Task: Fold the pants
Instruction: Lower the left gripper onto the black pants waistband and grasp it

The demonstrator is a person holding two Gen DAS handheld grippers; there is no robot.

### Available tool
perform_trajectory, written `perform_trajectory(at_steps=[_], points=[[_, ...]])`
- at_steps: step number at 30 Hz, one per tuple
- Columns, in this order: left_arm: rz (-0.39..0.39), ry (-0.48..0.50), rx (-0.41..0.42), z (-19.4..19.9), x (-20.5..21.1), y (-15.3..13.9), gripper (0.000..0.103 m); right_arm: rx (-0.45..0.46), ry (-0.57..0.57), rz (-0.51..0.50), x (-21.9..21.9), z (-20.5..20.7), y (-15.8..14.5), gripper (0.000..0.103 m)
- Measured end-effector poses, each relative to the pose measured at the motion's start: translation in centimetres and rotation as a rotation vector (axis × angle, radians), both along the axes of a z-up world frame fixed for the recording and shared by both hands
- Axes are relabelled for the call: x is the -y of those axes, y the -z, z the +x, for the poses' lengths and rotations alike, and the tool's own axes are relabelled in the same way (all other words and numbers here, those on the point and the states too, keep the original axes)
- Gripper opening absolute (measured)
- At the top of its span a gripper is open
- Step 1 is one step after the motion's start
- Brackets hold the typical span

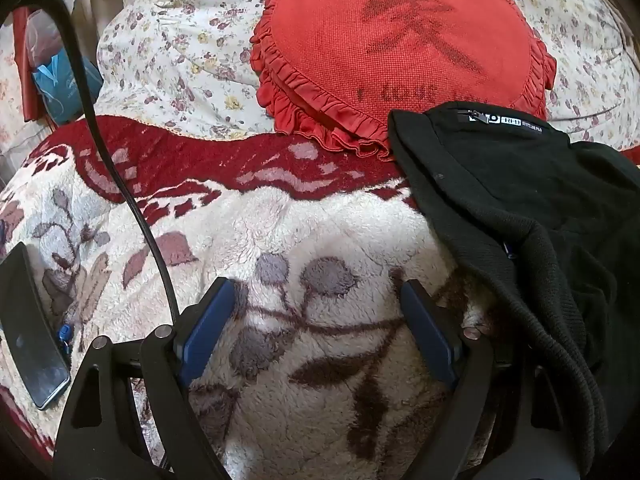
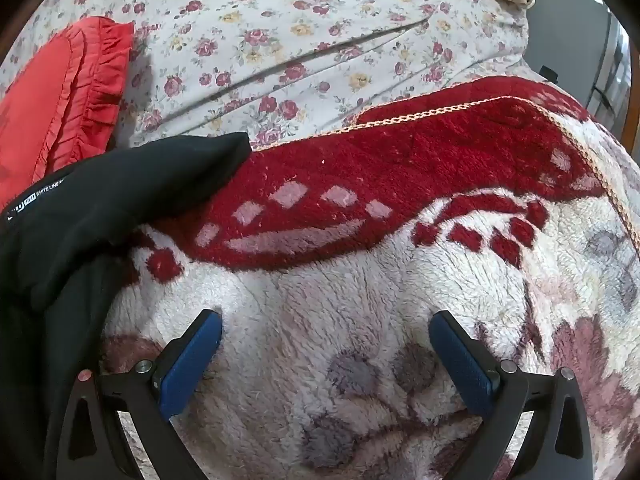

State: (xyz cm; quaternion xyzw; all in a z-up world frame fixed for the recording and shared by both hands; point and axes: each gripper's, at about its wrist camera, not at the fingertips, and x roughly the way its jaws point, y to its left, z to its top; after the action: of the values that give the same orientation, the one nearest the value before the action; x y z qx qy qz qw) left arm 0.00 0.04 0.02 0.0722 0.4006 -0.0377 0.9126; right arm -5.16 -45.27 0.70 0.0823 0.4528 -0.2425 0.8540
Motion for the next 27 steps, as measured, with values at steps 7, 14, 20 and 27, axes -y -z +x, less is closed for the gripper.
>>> perform_trajectory(at_steps=[7,14,20,27], points=[[0.033,-0.026,-0.045,-0.8,-0.7,-2.1,0.085,0.024,-0.049,0.019,-2.8,-2.8,-2.0,0.103],[-0.081,-0.03,0.008,-4.6,-1.4,-7.4,0.085,0.114,-0.216,0.049,-7.5,-6.1,-5.4,0.103],[-0.152,0.032,-0.006,-6.8,0.3,-9.4,0.085,0.12,-0.259,0.102,-9.0,-6.2,-5.7,0.102],[-0.182,0.081,-0.061,-8.4,2.4,-7.2,0.085,0.124,-0.269,0.153,-9.2,-4.9,-5.6,0.096]])
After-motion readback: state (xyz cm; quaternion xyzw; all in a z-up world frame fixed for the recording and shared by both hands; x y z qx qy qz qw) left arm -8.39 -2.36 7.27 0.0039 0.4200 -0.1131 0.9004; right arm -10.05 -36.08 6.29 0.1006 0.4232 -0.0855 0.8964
